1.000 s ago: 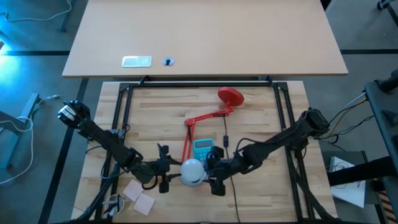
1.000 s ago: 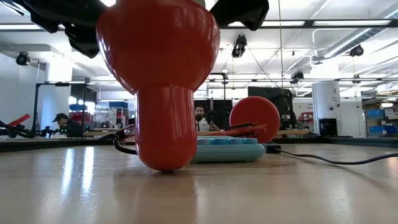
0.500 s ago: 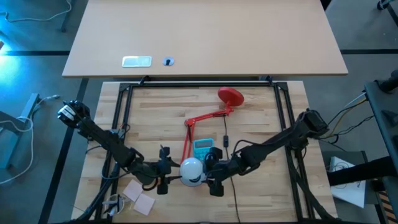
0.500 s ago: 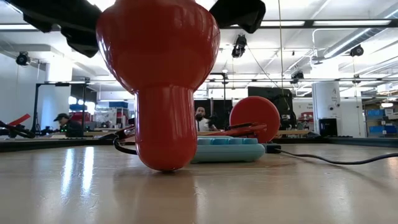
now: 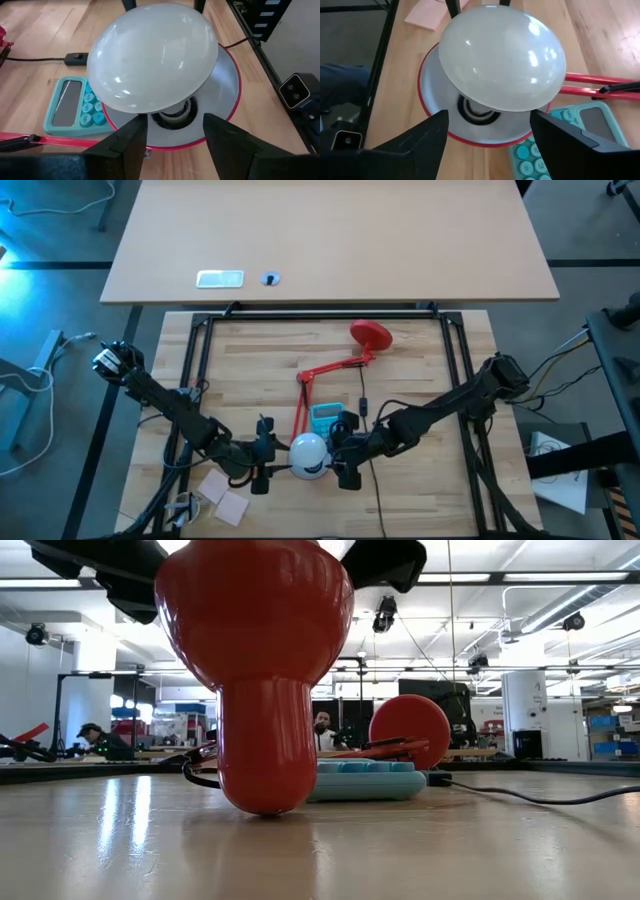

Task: Screw lightbulb
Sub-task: Insert the lightbulb into the orange desk lamp

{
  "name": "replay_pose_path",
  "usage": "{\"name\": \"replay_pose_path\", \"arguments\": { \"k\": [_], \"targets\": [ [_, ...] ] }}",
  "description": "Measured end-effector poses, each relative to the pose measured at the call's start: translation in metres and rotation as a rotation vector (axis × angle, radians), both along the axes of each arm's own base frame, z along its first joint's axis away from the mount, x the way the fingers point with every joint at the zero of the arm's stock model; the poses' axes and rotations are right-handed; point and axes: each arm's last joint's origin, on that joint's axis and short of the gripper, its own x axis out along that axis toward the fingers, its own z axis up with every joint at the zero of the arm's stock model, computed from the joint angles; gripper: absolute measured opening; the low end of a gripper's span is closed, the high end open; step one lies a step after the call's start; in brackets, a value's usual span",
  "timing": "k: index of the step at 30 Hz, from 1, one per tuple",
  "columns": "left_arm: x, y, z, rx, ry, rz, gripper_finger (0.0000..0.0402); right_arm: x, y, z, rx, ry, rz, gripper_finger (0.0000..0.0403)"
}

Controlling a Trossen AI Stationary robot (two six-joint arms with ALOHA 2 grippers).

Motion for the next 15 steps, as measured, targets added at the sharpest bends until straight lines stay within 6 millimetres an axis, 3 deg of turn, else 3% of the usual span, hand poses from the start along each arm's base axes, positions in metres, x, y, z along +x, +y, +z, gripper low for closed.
{"name": "replay_pose_path", "arguments": {
  "k": [15],
  "targets": [
    [0.0,0.0,0.001,-0.01,-0.002,0.005,0.0184,-0.003,-0.003,0.011,-0.075,0.017,0.028,0.028]
  ]
}}
